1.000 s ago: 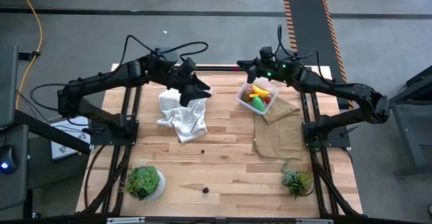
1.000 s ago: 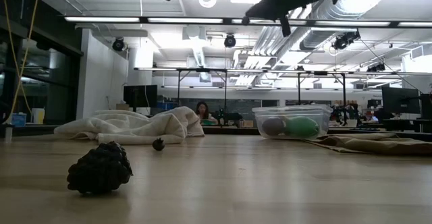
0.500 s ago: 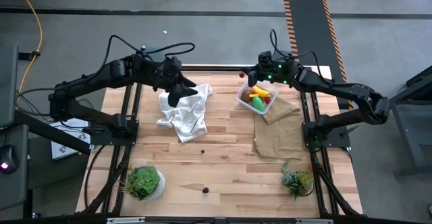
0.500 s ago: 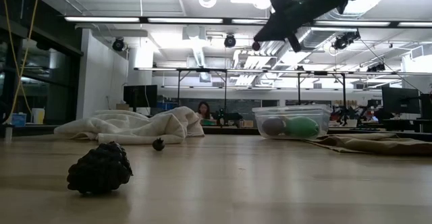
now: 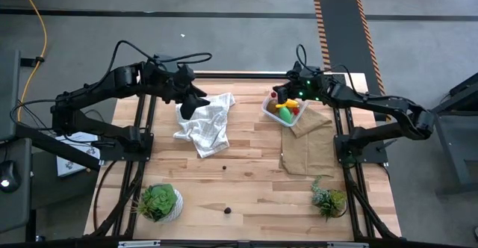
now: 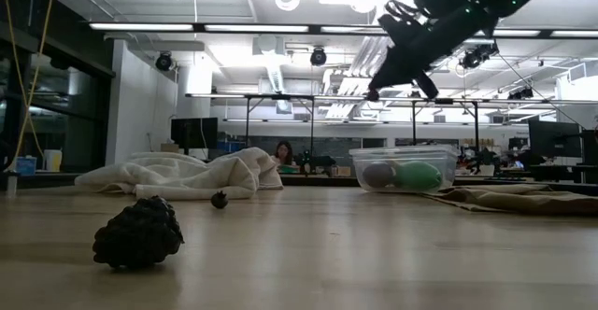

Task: Pick and placing Produce into tupperware
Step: Put the red cherry into the transparent bin

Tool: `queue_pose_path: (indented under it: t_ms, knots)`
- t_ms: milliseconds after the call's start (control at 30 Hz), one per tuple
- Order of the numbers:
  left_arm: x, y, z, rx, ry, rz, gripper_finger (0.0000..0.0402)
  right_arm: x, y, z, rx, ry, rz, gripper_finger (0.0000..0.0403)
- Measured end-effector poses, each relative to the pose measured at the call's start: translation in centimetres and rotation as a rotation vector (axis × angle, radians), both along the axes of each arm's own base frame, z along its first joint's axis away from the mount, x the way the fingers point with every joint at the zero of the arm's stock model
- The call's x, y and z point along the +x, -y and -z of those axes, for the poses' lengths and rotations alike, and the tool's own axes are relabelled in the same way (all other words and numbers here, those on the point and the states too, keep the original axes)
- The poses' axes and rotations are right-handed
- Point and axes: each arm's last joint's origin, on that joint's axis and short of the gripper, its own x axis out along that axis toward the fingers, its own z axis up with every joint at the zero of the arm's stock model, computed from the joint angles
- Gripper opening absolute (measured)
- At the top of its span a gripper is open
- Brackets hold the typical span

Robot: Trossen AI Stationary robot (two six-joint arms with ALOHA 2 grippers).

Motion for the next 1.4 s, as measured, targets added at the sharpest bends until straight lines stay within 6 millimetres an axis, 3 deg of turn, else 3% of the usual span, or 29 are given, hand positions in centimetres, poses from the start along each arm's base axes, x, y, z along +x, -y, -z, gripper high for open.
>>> queue_pose_path:
  t_ms: [133,433,933,1233,1400]
  knots:
    - [-0.5,0.2,0.0,0.004,-0.021,-0.016,0.0184,-1.3,-0.4,0.8,0.064,0.005,0.046,0.0000]
    - [-0.9,0.3,0.3,0.019,-0.069,-0.001,0.0184,-3.5,-1.3,1.8,0.170,-0.153,0.178,0.0000]
    - [-1.0,0.3,0.3,0.026,-0.079,0.007,0.0184,-4.6,-1.8,3.2,0.240,-0.330,0.273,0.0000]
    - [-0.9,0.3,0.3,0.027,-0.078,0.007,0.0184,-4.4,-1.7,3.5,0.246,-0.344,0.259,0.0000]
    - [-0.9,0.3,0.3,0.027,-0.078,0.007,0.0184,-4.3,-1.7,3.5,0.249,-0.342,0.240,0.0029]
